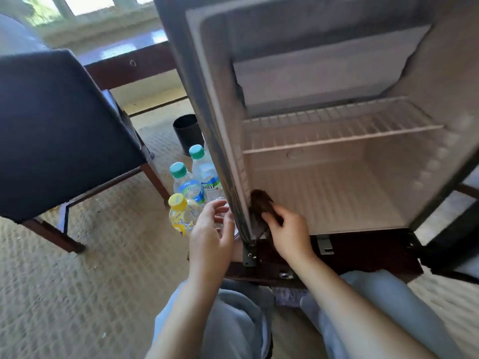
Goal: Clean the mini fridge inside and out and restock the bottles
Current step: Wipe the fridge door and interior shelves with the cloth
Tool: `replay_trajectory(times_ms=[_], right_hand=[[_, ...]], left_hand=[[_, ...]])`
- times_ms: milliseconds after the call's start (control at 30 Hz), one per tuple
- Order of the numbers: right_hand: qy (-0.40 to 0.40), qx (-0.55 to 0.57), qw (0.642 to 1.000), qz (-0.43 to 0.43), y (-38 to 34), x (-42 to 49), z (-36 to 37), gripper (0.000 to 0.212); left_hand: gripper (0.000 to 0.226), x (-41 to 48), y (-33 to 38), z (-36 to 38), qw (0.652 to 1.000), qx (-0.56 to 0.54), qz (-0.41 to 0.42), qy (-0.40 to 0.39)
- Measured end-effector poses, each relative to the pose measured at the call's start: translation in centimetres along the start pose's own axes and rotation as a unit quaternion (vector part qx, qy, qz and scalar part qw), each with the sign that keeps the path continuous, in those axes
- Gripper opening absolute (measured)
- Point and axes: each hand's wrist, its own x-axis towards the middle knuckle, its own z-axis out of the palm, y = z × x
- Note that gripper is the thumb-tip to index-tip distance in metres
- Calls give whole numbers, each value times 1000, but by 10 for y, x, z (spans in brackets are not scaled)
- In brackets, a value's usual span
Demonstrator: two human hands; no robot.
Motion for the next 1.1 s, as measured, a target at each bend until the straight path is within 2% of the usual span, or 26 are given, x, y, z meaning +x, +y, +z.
replay_trajectory(times_ms=[100, 167, 267, 367, 433, 500, 567, 700, 833, 933, 1100], right_hand=[[13, -54, 997, -44, -27, -14, -28, 27], [19, -121, 987, -104, -57, -18, -50, 28], [94, -251, 940, -210, -110, -16, -92, 26], [154, -319, 909, -219, -161, -17, -139, 27], [144, -306, 921, -195, -188, -19, -167, 26], [135, -234, 946, -180, -209, -21, -192, 20], [182, -181, 950, -181, -222, -23, -215, 15], [330, -124, 914, -203, -235, -17, -258, 17], [496, -53, 839, -217, -234, 3, -292, 20], [542, -85, 804, -231, -214, 20, -299, 15], [547, -119, 789, -254, -189, 40, -285, 12]], left_hand=[[18, 10, 27, -25, 999, 25, 35, -17], [19, 17, 53, -45, 996, 38, 75, -11], [22, 28, 95, -75, 993, 24, 118, 20], [23, 39, 131, -97, 987, 7, 151, 47], [22, 44, 151, -108, 983, 15, 175, 53], [24, 48, 164, -115, 978, 34, 194, 62], [27, 53, 172, -119, 974, 57, 208, 71], [40, 77, 182, -124, 959, 107, 249, 83], [48, 107, 192, -128, 954, 131, 262, 64], [43, 118, 190, -120, 949, 145, 275, 55], [37, 121, 186, -105, 945, 135, 282, 100]])
